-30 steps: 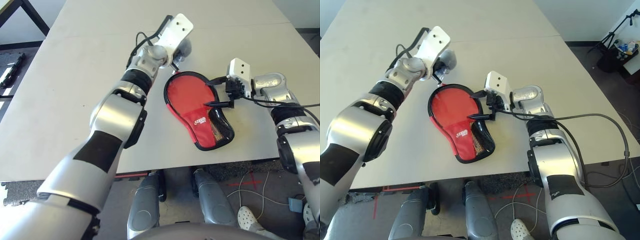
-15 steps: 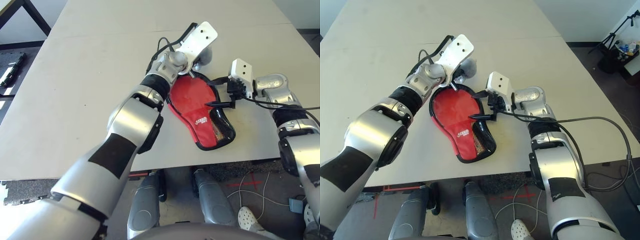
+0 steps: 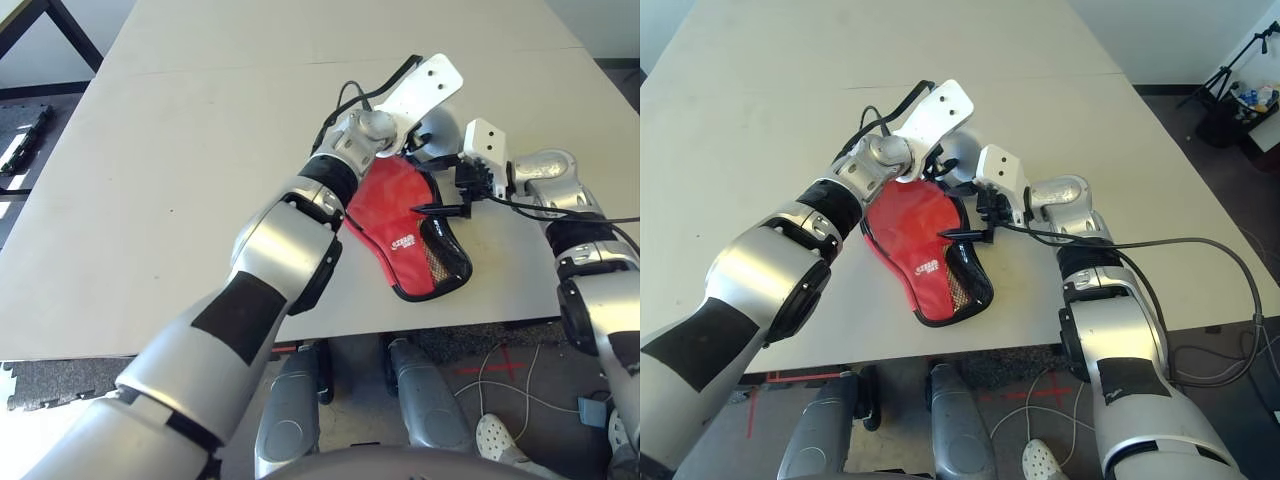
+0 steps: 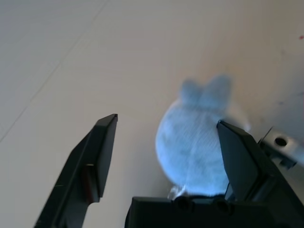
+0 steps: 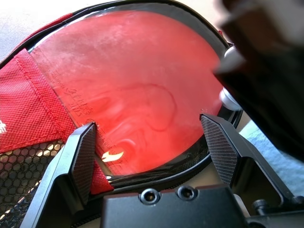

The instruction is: Store the ping-pong paddle in its case and zip it.

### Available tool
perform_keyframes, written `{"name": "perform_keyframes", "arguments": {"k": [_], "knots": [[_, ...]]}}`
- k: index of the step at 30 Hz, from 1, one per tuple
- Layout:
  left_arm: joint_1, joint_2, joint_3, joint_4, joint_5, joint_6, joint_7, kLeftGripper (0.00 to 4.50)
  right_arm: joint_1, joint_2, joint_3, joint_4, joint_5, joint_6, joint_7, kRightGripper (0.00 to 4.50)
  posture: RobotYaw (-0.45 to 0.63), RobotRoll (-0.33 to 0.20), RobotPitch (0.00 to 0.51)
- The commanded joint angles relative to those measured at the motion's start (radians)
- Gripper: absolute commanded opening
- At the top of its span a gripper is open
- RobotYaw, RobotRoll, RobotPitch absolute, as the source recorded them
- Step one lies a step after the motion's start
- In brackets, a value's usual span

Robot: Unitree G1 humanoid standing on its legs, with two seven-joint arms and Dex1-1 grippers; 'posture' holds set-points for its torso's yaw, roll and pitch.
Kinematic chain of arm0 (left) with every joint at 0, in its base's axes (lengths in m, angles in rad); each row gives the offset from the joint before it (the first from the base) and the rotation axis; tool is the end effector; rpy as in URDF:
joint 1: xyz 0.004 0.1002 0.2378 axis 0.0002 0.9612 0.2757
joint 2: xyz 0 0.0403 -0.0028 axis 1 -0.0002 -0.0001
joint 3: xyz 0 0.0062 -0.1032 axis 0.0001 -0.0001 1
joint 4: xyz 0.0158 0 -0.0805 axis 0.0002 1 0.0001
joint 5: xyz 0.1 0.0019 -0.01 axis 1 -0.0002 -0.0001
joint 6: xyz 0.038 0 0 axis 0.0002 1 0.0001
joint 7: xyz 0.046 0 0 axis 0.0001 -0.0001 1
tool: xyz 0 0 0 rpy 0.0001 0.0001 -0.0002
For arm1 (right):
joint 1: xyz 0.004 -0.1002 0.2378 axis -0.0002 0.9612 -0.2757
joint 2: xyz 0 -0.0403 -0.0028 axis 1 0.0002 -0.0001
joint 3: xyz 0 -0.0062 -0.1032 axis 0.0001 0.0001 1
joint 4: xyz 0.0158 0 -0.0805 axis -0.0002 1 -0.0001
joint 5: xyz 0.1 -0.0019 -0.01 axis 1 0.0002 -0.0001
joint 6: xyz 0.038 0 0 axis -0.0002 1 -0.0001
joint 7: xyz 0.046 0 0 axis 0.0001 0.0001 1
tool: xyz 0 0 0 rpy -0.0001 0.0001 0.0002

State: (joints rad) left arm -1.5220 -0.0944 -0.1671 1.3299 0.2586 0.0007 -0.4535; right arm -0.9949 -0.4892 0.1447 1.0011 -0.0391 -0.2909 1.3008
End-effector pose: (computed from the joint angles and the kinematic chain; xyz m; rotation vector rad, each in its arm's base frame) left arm 0.3593 -0.0005 0.2425 0.6878 -0.0721 -0.8381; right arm 0.3552 -0.2200 0.1784 -0.6569 0.1321 1.2360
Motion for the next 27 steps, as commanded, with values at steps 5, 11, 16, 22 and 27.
{"name": "perform_keyframes", "arguments": {"k": [5, 11, 16, 22, 27], "knots": [[-0.034, 0.039, 0.016, -0.005, -0.006, -0.011, -0.006, 4.47, 0.054, 0.011, 0.054, 0.049, -0.058, 0.019, -0.01, 4.5, -0.16, 0.0, 0.248], [-0.057, 0.113, 0.016, -0.002, 0.004, -0.009, 0.009, 4.47, 0.052, 0.014, 0.055, 0.054, -0.059, 0.015, -0.007, 4.5, -0.15, 0.0, 0.248], [-0.058, 0.182, 0.002, -0.003, 0.02, -0.018, -0.014, 4.47, 0.049, 0.015, 0.058, 0.058, -0.062, 0.011, -0.006, 4.5, -0.14, 0.0, 0.25], [-0.015, 0.259, -0.015, -0.013, 0.039, -0.038, -0.066, 4.47, 0.047, 0.015, 0.059, 0.06, -0.064, 0.008, -0.006, 4.5, -0.13, 0.0, 0.251], [0.04, 0.311, -0.021, -0.035, 0.034, -0.059, -0.103, 4.47, 0.046, 0.014, 0.061, 0.062, -0.066, 0.007, -0.005, 4.5, -0.12, 0.0, 0.252]]}}
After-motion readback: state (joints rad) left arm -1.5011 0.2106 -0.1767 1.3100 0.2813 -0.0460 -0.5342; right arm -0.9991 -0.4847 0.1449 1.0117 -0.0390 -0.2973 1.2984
